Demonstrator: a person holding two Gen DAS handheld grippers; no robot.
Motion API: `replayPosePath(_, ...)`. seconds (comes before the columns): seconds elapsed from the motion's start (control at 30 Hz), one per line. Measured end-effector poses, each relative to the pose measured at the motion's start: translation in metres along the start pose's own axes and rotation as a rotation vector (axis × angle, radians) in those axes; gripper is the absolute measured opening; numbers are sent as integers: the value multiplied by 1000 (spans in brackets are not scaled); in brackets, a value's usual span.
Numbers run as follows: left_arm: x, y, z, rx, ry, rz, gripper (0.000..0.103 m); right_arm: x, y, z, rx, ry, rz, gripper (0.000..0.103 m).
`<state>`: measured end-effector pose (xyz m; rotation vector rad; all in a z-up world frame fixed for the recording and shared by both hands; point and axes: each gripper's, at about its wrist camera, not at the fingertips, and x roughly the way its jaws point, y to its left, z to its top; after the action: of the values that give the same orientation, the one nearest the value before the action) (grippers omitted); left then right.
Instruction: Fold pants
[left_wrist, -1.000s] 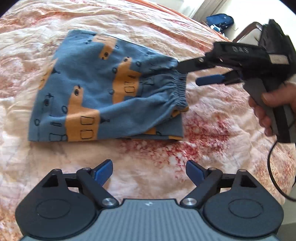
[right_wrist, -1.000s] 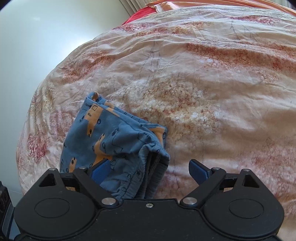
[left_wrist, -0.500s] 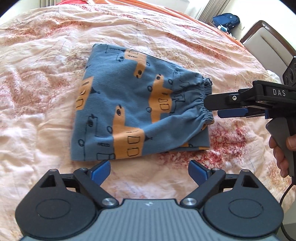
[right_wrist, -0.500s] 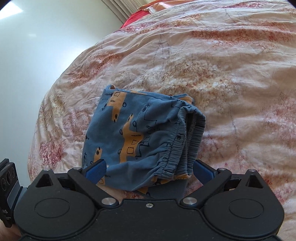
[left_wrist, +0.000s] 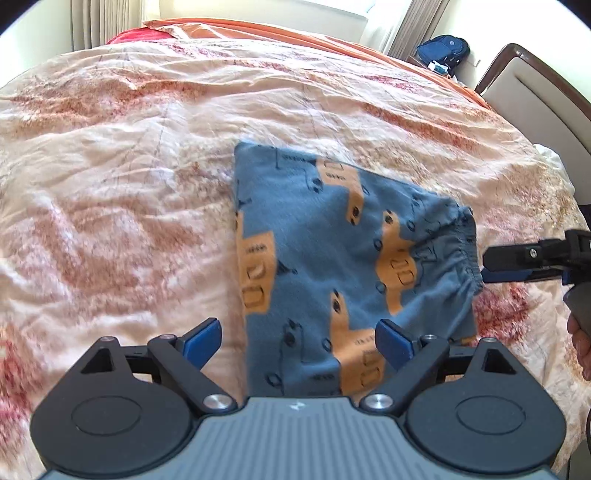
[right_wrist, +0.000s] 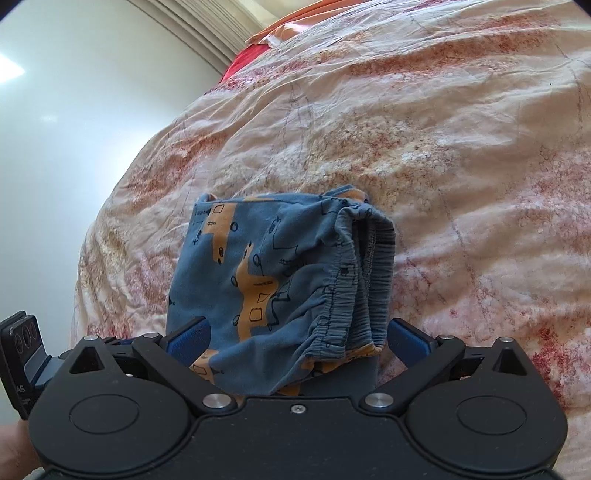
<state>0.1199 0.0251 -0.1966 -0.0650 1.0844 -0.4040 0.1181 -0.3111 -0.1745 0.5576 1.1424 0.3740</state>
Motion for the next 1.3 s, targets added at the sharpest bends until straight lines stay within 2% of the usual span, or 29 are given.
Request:
replayPosePath(0.2, 32, 21, 33, 32, 39, -139, 82, 11, -26, 6, 57, -44, 86, 94)
replayPosePath(0.37, 52, 26, 39, 68, 87, -161, 78, 23, -45, 6, 78, -30, 91, 89)
replayPosePath(0.63, 61, 41, 38, -26, 94, -252, 77, 30, -60, 4, 107, -14, 151, 90)
replayPosePath(0.77, 63, 49, 39, -86, 91, -337, 68, 35, -71, 4, 161, -15, 202, 90)
replayPosePath(0.9, 67, 43, 40, -56, 111, -337, 67, 37, -74, 5, 174, -12, 249, 88)
replayPosePath(1.0, 68, 40, 39, -46, 129, -365, 64, 39, -74, 5, 168, 4, 269, 84)
replayPosePath(1.03, 68, 40, 38, -46, 143, -393, 54, 39, -74, 5, 172, 6, 273, 83)
replayPosePath(1.1, 70, 40, 36, -43, 157, -384, 46, 40, -78, 4, 201, 3, 295, 77)
replayPosePath(1.17, 72, 44, 36, -86, 159, -388, 45, 41, -82, 4, 228, 10, 309, 65)
replayPosePath(1.3, 81, 50, 34, -181, 177, -366, 43, 42, -89, 3, 241, 21, 289, 53)
